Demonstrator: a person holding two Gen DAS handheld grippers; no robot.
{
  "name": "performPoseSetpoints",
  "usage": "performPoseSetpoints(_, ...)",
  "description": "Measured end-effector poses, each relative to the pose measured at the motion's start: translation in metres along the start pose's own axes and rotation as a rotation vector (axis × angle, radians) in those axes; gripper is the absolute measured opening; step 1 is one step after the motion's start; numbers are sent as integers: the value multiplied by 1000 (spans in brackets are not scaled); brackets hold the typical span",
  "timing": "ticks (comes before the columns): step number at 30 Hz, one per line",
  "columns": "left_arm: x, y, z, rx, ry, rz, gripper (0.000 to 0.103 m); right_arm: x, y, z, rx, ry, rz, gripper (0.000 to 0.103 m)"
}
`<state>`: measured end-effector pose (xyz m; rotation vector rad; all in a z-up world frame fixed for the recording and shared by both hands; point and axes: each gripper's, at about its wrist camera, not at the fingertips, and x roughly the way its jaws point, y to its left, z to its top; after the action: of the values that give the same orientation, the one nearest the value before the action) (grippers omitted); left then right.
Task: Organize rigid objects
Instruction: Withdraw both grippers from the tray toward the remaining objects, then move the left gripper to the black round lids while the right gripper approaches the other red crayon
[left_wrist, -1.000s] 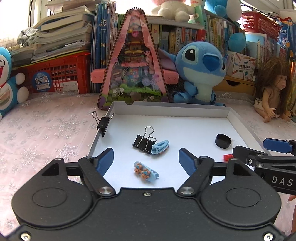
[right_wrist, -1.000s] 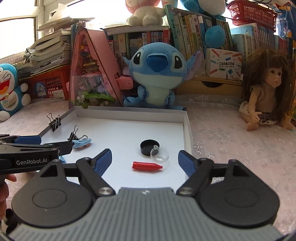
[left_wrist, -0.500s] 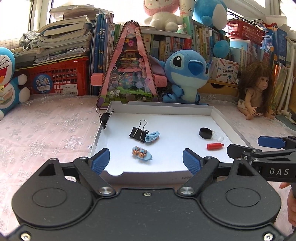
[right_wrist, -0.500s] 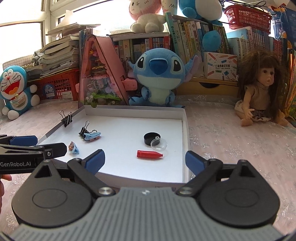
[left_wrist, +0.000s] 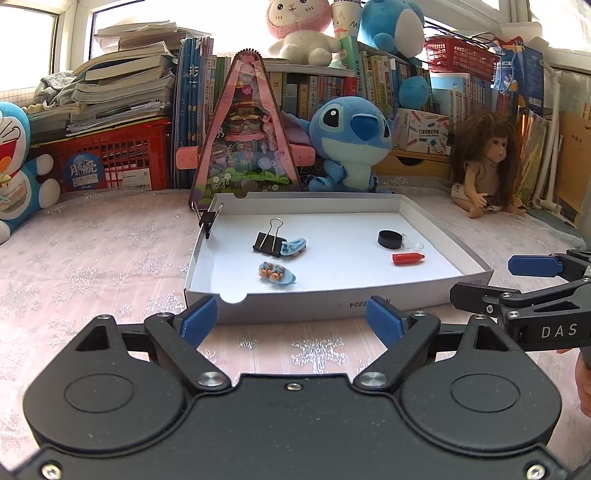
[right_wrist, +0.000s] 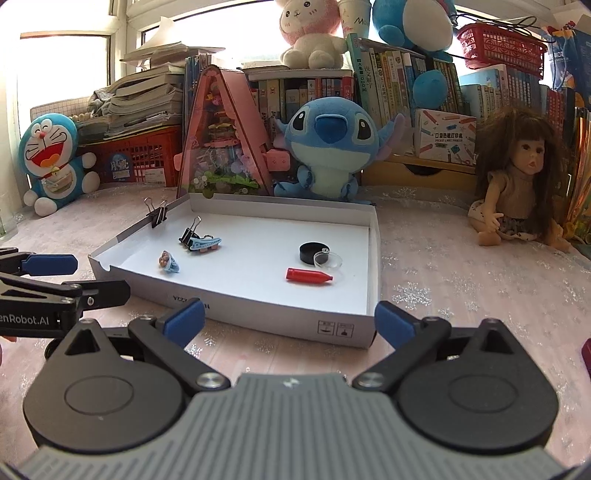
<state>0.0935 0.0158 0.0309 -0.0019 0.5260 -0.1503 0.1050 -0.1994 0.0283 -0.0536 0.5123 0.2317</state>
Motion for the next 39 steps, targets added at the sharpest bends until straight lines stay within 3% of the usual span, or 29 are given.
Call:
performPoseSetpoints(16, -25, -1, -40, 79, -7, -9, 88, -25, 15, -42, -98, 8, -15, 103)
performPoseSetpoints(30, -44, 8, -66, 70, 17, 3, 87, -45, 13, -68, -81, 26, -60, 103)
performPoseSetpoints(39, -60, 6, -77, 48, 15, -39, 55, -62, 3, -82, 22, 8, -99, 102)
